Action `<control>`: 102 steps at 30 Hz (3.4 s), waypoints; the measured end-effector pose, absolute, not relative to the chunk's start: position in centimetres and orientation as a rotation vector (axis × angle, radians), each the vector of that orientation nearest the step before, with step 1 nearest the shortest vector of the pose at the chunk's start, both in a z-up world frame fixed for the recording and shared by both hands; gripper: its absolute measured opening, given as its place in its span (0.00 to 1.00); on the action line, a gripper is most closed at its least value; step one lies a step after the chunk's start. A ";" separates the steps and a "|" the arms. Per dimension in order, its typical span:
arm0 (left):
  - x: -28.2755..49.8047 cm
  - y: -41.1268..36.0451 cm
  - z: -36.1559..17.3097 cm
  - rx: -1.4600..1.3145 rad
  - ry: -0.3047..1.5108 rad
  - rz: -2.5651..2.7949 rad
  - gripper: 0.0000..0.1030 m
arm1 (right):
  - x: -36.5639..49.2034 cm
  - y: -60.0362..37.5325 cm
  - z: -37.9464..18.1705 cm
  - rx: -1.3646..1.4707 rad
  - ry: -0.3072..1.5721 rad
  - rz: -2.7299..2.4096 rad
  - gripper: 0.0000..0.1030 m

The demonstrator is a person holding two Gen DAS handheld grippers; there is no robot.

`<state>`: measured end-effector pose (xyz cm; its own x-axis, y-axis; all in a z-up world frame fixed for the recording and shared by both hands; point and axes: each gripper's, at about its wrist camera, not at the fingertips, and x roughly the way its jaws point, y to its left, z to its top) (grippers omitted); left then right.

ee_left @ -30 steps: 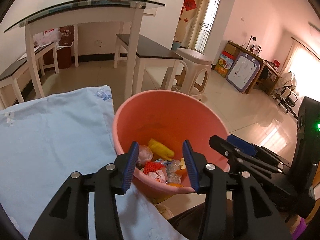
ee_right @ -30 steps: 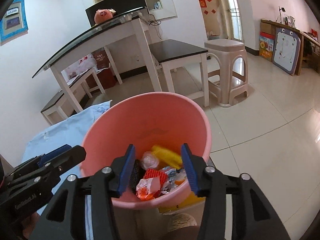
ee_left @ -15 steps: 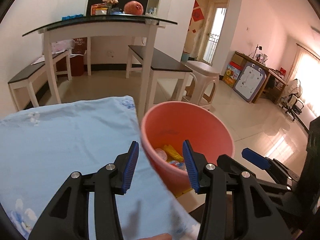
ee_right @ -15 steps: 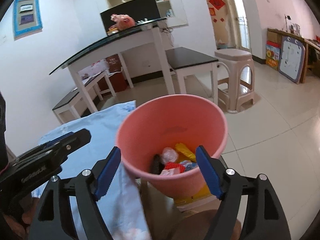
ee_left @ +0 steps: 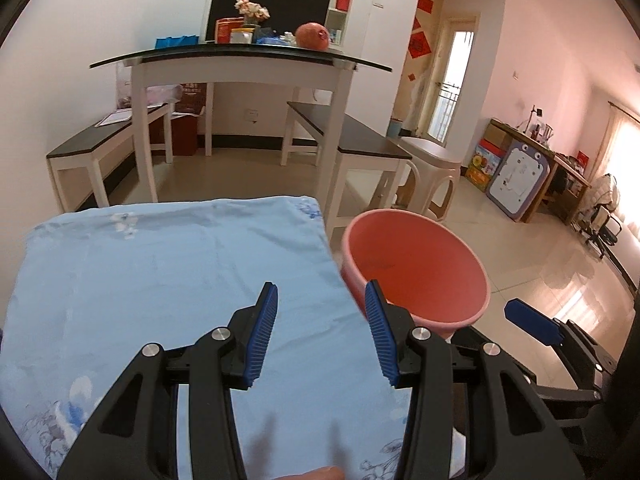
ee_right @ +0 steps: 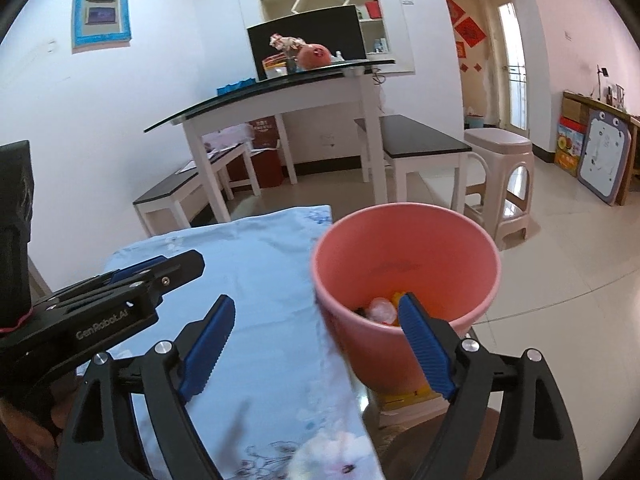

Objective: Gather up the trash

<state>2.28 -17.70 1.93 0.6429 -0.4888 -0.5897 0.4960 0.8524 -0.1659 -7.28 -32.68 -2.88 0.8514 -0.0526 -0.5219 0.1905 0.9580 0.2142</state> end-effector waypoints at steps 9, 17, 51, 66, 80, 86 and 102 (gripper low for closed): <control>1.9 -15.0 1.9 -0.013 0.667 -0.528 0.45 | -7.5 -30.1 -2.7 0.241 0.542 -0.116 0.81; 1.7 -13.7 1.7 -0.028 0.653 -0.511 0.45 | -8.1 -29.4 -1.8 0.214 0.508 -0.151 0.83; 2.1 -12.5 0.3 -0.055 0.682 -0.498 0.45 | -7.3 -29.5 -0.9 0.242 0.483 -0.213 0.83; 2.6 -12.4 -0.2 -0.045 0.686 -0.494 0.45 | -6.1 -29.7 -1.8 0.244 0.512 -0.220 0.83; 3.4 -12.4 -1.1 -0.029 0.697 -0.493 0.45 | -5.3 -29.9 -2.7 0.247 0.534 -0.231 0.83; 3.5 -12.6 -1.3 -0.023 0.704 -0.494 0.45 | -4.9 -30.0 -2.9 0.251 0.545 -0.233 0.83; 3.9 -13.0 -1.6 -0.017 0.721 -0.496 0.45 | -4.1 -30.4 -3.6 0.263 0.562 -0.236 0.83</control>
<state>3.87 -13.00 -1.60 0.6410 -0.4409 -0.6283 0.4298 0.8844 -0.1822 -4.15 -30.38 -3.65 0.8208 -0.1481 -0.5516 0.2907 0.9397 0.1803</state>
